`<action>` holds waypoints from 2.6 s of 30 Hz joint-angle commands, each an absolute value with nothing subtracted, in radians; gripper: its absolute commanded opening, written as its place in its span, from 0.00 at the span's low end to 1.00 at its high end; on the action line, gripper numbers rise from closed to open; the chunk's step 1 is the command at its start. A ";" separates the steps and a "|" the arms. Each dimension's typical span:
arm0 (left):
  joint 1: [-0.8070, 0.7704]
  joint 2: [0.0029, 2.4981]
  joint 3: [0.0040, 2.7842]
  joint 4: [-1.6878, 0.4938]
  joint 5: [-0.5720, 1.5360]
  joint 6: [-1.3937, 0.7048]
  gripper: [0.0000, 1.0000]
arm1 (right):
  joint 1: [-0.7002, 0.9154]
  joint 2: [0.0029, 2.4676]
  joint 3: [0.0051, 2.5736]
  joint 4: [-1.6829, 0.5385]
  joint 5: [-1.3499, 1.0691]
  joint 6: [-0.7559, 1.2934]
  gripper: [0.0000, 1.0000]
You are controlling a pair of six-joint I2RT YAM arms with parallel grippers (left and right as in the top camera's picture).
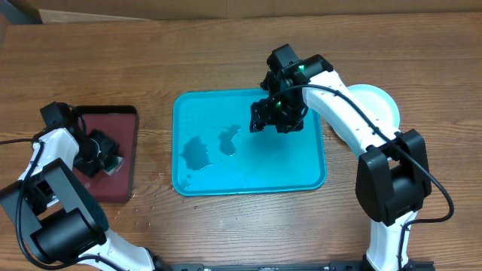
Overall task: Clean dirty plates on tray and stack at the side
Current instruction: 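Place the sponge on the dark red tray with the left gripper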
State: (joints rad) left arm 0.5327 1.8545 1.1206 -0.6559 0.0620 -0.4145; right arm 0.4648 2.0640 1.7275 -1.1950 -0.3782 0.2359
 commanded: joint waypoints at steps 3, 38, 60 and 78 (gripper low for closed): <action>0.542 1.862 1.208 -0.713 0.047 -0.399 0.72 | 0.467 2.037 1.727 -1.193 -0.384 0.244 0.80; 0.539 1.883 1.321 -0.957 -0.027 -0.427 0.05 | 0.467 2.037 1.727 -1.179 -0.384 0.244 0.80; 0.527 1.885 1.063 -0.786 -0.003 -0.467 0.26 | 0.467 2.037 1.727 -1.172 -0.384 0.244 0.80; 0.528 1.779 1.771 -1.391 0.233 -0.303 0.44 | 0.464 1.843 1.737 -1.198 -0.256 0.294 0.81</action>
